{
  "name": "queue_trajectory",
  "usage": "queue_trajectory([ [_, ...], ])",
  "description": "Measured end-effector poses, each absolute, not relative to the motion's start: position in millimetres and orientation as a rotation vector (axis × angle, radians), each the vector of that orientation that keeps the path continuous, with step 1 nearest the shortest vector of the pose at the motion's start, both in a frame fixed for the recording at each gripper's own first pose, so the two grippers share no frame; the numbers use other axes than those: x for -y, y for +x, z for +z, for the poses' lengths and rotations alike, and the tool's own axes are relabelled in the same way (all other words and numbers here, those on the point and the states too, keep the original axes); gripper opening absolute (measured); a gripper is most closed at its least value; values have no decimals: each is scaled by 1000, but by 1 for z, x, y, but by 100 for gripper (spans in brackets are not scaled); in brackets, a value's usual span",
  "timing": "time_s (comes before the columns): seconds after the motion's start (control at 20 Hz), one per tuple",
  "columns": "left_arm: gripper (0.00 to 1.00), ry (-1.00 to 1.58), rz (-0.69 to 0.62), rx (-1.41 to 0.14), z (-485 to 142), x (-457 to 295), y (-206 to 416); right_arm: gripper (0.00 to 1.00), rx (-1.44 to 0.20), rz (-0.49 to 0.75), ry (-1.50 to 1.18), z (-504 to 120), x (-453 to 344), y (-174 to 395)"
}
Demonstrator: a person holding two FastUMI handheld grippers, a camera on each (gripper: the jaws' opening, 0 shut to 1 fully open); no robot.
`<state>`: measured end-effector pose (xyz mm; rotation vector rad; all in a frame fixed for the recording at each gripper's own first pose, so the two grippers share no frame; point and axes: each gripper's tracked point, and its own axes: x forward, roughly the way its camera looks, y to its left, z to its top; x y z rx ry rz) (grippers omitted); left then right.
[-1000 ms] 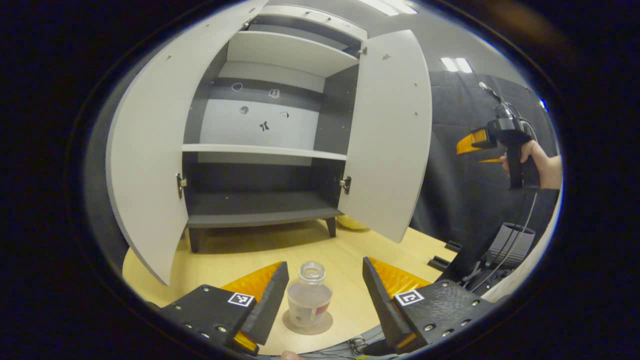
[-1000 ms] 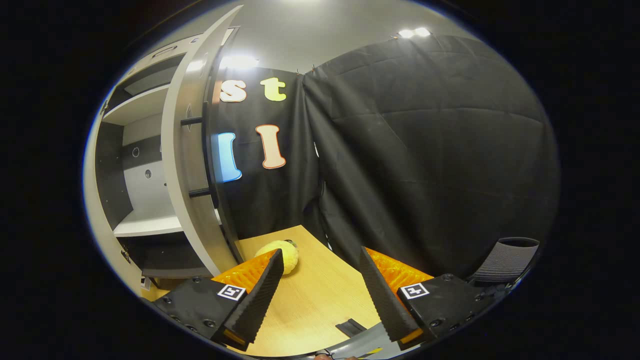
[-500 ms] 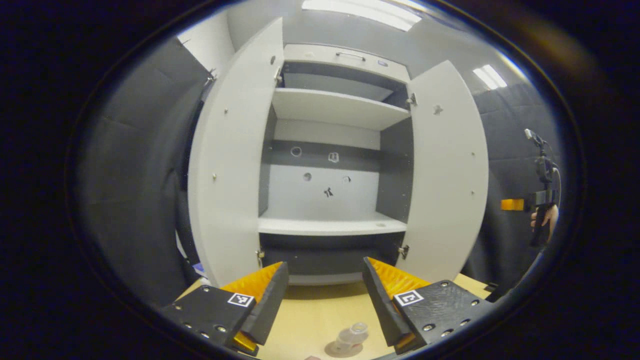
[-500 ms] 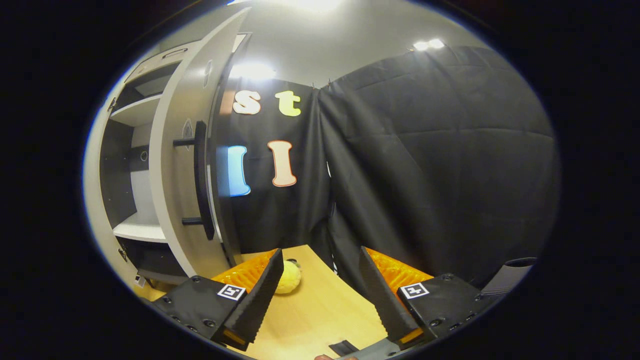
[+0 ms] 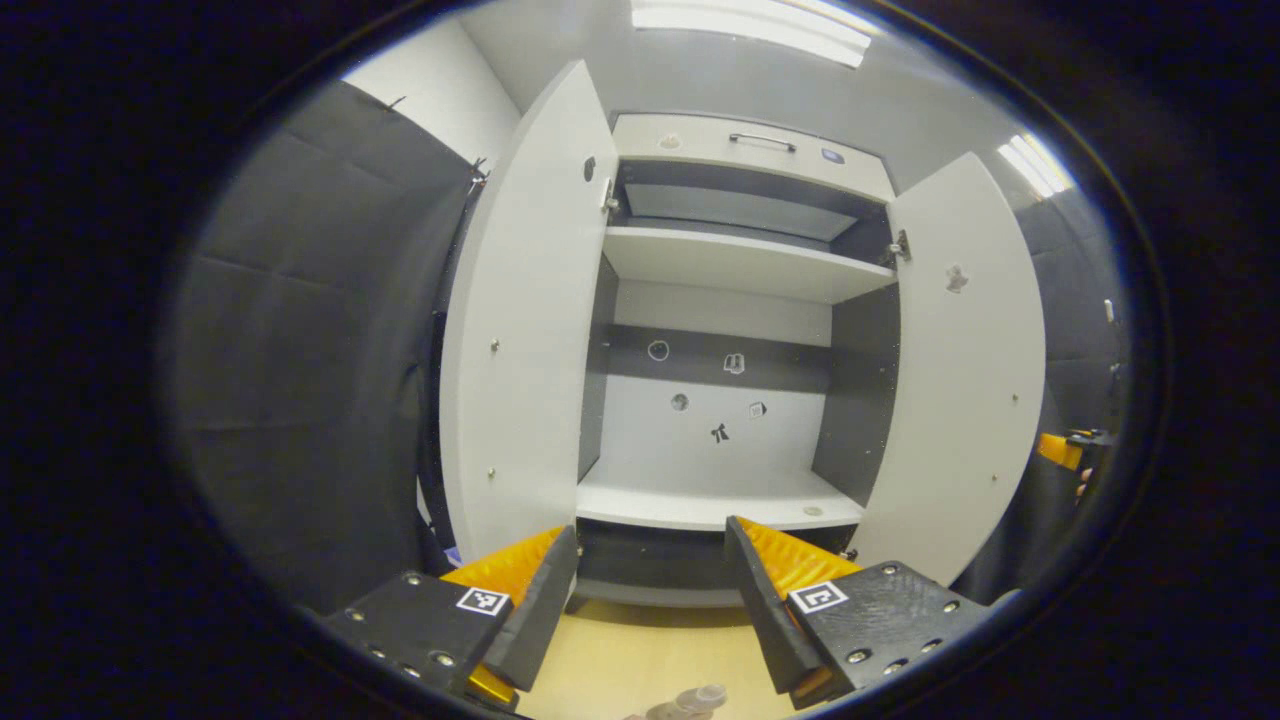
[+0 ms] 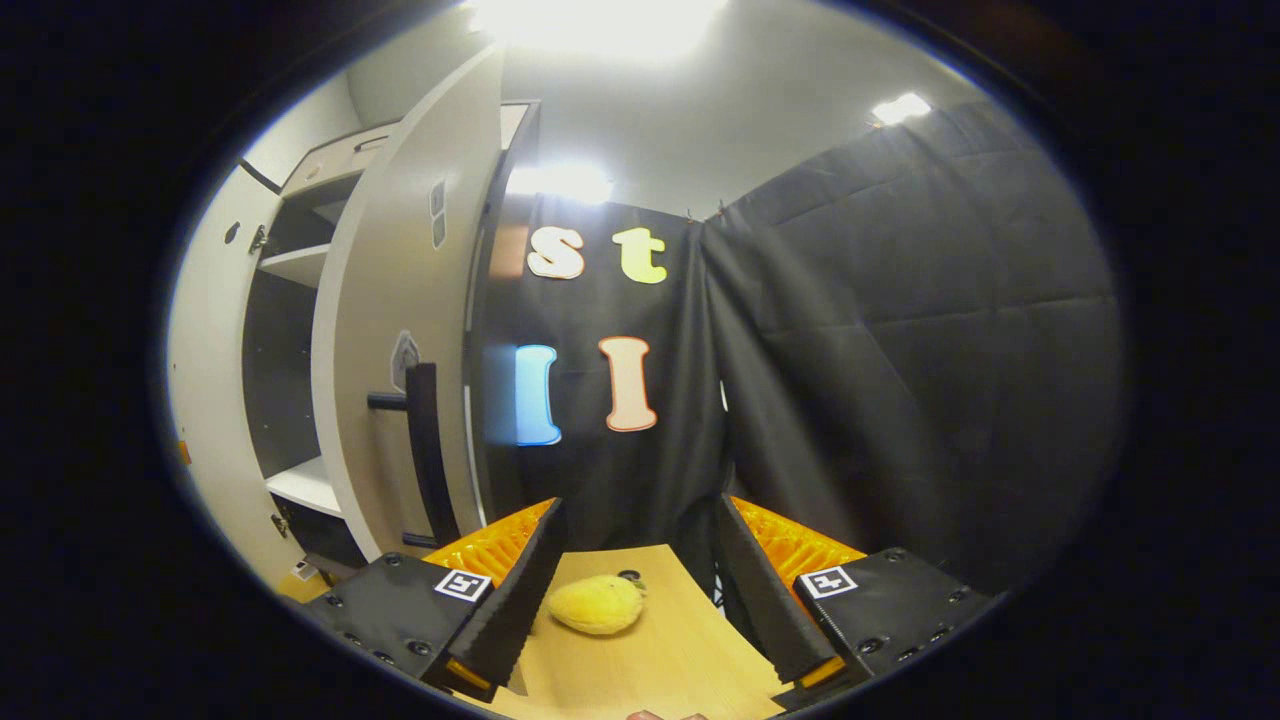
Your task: Grasp the bottle in the cabinet with the left hand and place it on the coaster, then close the right door with the right hand and the left door with the left hand.
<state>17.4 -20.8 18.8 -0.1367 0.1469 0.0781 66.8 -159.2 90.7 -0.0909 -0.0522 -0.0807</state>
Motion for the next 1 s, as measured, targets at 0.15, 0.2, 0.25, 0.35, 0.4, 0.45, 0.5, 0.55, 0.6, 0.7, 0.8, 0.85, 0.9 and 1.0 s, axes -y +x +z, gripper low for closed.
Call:
queue_trajectory([
  [0.15,86,-169,120,-153,30,15,19,96,42,21,-74,102,147,79],
  [0.2,86,-161,142,-157,33,11,17,96,44,50,-74,106,144,82],
  [0.25,86,-149,166,-156,36,5,16,96,47,76,-76,110,140,86],
  [0.35,86,-119,216,-152,41,-5,12,96,43,124,-70,113,133,94],
  [0.4,86,-110,239,-153,41,-8,8,96,42,149,-63,112,128,98],
  [0.45,86,-104,257,-155,42,-10,5,96,38,171,-59,112,124,101],
  [0.5,92,-100,272,-154,44,-11,1,92,33,191,-57,111,122,102],
  [0.55,92,-97,285,-154,45,-11,-2,96,25,208,-59,108,118,104],
  [0.6,92,-94,296,-157,43,-10,-5,96,20,211,-61,108,118,106],
  [0.7,92,-87,313,-162,41,-4,-12,96,23,224,-67,109,117,105],
  [0.8,92,-87,324,-173,33,4,-18,96,14,232,-60,108,114,105],
  [0.85,92,-90,322,-183,30,7,-20,92,5,235,-54,107,112,105],
  [0.9,92,-90,317,-189,28,12,-22,96,1,242,-55,106,110,103],
  [1.0,79,-72,313,-193,29,13,-22,92,-3,248,-66,106,107,104],
])
